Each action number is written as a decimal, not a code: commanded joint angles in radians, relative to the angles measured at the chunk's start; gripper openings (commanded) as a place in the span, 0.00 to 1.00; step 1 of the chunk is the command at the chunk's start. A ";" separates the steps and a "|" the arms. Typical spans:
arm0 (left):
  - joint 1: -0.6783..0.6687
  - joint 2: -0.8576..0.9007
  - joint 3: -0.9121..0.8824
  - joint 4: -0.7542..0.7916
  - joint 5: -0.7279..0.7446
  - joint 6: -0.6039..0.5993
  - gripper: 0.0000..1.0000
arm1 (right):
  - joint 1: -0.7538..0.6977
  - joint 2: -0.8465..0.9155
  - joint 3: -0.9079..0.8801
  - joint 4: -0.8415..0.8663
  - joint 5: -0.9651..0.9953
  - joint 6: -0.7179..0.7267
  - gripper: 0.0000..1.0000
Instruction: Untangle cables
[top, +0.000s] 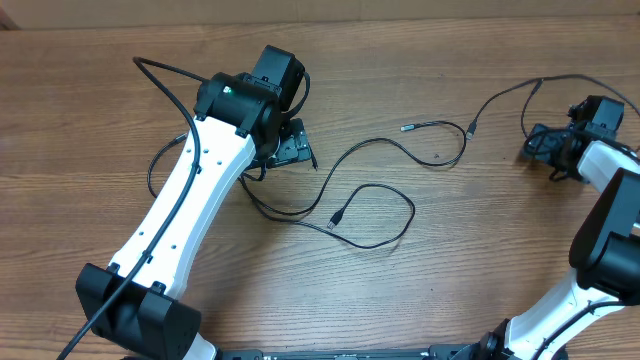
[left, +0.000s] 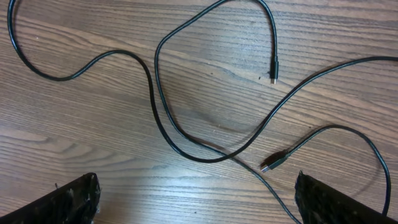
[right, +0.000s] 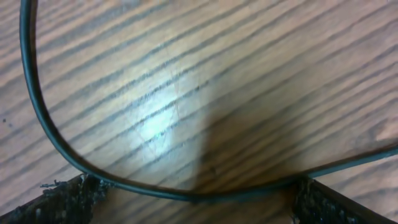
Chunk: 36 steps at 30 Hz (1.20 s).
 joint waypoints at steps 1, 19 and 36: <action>0.004 0.007 0.002 0.001 0.005 0.013 1.00 | 0.003 0.096 -0.071 0.002 -0.029 0.003 1.00; 0.004 0.007 0.002 0.001 0.005 0.013 1.00 | 0.003 0.237 -0.071 0.254 -0.078 0.004 1.00; 0.004 0.007 0.002 0.001 0.005 0.013 1.00 | 0.002 0.365 -0.061 0.695 -0.076 0.004 1.00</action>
